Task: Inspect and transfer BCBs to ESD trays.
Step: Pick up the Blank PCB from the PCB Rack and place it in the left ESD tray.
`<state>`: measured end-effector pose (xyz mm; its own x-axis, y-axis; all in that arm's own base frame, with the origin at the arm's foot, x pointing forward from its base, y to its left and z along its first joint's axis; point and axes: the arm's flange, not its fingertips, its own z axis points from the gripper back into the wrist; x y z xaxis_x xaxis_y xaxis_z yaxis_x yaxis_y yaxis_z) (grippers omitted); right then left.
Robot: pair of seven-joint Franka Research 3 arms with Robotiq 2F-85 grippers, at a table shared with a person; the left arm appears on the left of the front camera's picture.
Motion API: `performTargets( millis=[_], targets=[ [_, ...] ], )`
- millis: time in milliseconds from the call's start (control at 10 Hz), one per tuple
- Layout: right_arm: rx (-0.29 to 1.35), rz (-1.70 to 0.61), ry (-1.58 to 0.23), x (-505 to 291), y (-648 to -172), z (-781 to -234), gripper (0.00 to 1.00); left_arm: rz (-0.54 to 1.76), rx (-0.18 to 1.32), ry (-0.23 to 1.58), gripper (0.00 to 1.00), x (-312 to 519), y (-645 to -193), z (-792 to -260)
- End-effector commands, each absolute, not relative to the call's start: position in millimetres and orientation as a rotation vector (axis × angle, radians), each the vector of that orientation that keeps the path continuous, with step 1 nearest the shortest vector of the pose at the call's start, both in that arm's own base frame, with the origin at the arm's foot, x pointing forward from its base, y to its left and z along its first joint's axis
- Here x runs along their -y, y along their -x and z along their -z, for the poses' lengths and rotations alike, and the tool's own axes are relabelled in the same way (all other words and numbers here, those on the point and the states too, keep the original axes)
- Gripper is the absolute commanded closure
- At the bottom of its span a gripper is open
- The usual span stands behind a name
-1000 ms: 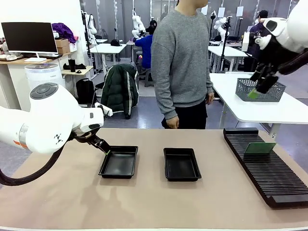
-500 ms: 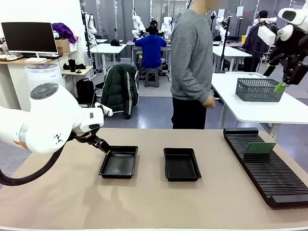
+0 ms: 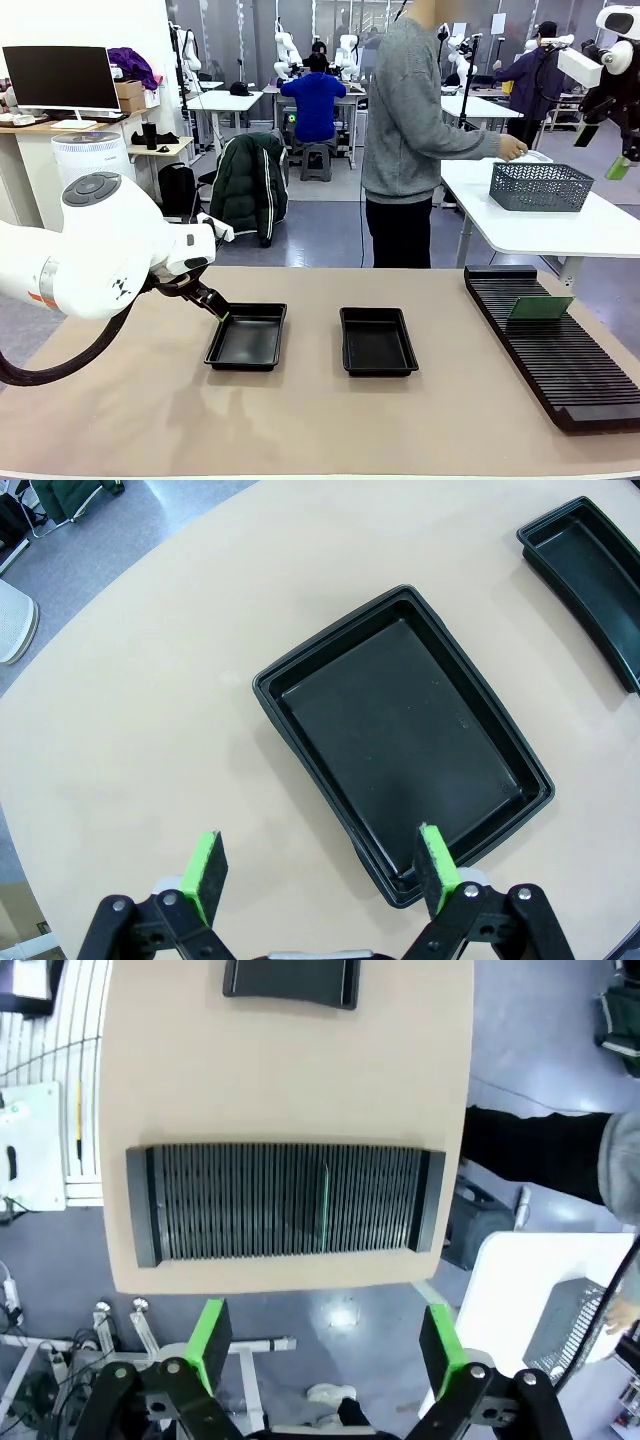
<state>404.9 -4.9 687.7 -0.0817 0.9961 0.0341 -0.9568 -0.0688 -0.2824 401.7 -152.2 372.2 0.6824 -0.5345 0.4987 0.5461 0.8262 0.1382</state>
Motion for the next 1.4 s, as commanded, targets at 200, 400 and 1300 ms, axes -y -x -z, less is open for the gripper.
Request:
performTargets(
  millis=[200,400,1300],
  targets=[
    [0.185,-1.607,0.272,19,-408,-686,0.00,0.605,0.552,0.023,0.00,152,-402,-372],
    [0.242,-1.577,0.273,21,-411,-687,0.00,0.605,0.552,0.023,0.00,152,-402,-372],
    [0.199,-1.621,0.233,17,-417,-674,0.00,0.605,0.552,0.023,0.00,152,-402,-372]
  ],
)
